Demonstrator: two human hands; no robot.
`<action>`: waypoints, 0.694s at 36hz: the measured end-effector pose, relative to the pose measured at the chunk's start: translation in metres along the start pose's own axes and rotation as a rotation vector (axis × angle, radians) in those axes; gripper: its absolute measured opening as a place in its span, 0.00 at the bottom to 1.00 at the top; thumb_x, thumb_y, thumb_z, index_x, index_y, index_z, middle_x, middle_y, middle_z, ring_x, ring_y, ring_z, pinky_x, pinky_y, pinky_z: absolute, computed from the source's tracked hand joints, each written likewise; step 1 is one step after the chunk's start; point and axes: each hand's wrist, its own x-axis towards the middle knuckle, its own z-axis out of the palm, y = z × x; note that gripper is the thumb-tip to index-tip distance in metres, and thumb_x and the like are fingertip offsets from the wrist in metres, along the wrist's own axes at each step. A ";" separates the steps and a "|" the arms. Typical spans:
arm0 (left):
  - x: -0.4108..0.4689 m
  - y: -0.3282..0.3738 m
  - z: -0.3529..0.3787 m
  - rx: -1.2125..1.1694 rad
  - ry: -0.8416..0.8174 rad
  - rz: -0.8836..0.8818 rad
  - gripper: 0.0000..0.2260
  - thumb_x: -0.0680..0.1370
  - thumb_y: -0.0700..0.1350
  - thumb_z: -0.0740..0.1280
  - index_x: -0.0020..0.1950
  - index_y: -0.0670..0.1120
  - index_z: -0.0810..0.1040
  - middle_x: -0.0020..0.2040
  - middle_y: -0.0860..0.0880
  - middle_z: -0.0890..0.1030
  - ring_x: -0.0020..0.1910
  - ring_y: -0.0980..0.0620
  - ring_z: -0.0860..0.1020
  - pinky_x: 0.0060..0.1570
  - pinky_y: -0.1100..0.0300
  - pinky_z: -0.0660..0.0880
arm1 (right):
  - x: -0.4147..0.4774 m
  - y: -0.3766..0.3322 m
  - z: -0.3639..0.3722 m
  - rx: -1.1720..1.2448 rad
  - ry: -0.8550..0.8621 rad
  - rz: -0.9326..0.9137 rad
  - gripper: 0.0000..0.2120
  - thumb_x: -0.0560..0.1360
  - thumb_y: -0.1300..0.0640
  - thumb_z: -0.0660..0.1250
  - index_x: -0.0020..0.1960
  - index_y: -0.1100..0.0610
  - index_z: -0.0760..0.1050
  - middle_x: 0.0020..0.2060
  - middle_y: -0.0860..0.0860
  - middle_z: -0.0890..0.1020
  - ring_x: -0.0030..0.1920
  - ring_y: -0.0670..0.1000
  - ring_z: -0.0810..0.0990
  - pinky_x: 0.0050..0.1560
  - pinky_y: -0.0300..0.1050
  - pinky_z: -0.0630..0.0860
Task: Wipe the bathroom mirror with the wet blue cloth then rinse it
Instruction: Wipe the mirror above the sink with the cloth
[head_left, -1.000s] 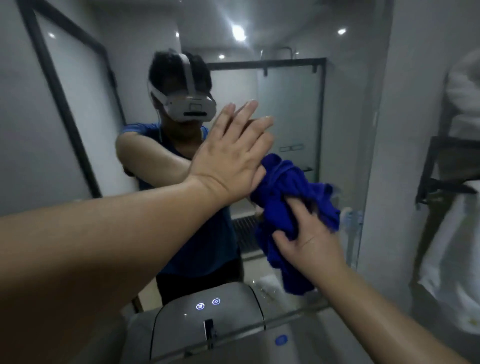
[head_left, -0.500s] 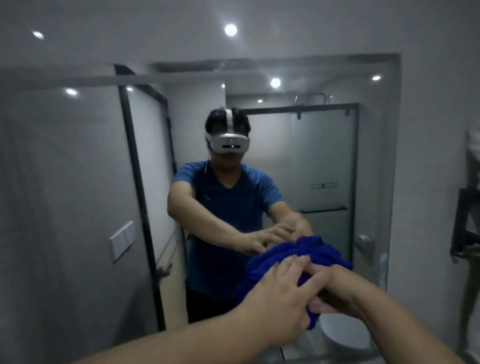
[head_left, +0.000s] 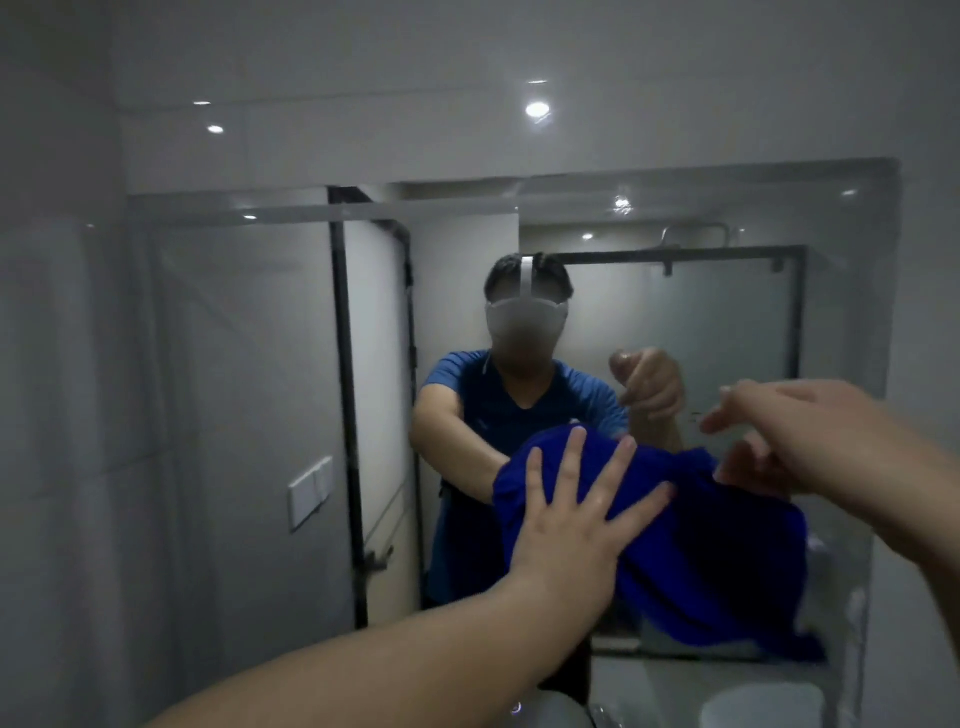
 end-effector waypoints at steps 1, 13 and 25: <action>-0.003 -0.015 -0.003 0.023 0.050 -0.017 0.45 0.82 0.54 0.68 0.85 0.67 0.36 0.84 0.50 0.24 0.80 0.30 0.24 0.74 0.22 0.30 | -0.002 -0.005 0.009 -0.027 0.076 -0.083 0.16 0.81 0.49 0.64 0.43 0.53 0.87 0.30 0.50 0.87 0.39 0.56 0.85 0.47 0.53 0.83; -0.042 -0.268 -0.124 -0.157 0.403 -0.795 0.39 0.83 0.44 0.62 0.88 0.60 0.45 0.89 0.44 0.43 0.85 0.29 0.44 0.80 0.24 0.49 | -0.013 0.065 0.155 -0.175 0.256 -0.572 0.13 0.71 0.66 0.74 0.47 0.50 0.80 0.44 0.48 0.80 0.46 0.55 0.79 0.50 0.50 0.75; -0.158 -0.196 0.011 0.006 0.089 -0.339 0.41 0.79 0.64 0.66 0.87 0.62 0.49 0.89 0.48 0.47 0.85 0.28 0.50 0.81 0.26 0.49 | 0.024 -0.066 0.220 -0.148 0.359 -0.818 0.09 0.71 0.55 0.66 0.49 0.53 0.81 0.47 0.51 0.80 0.52 0.57 0.75 0.57 0.58 0.74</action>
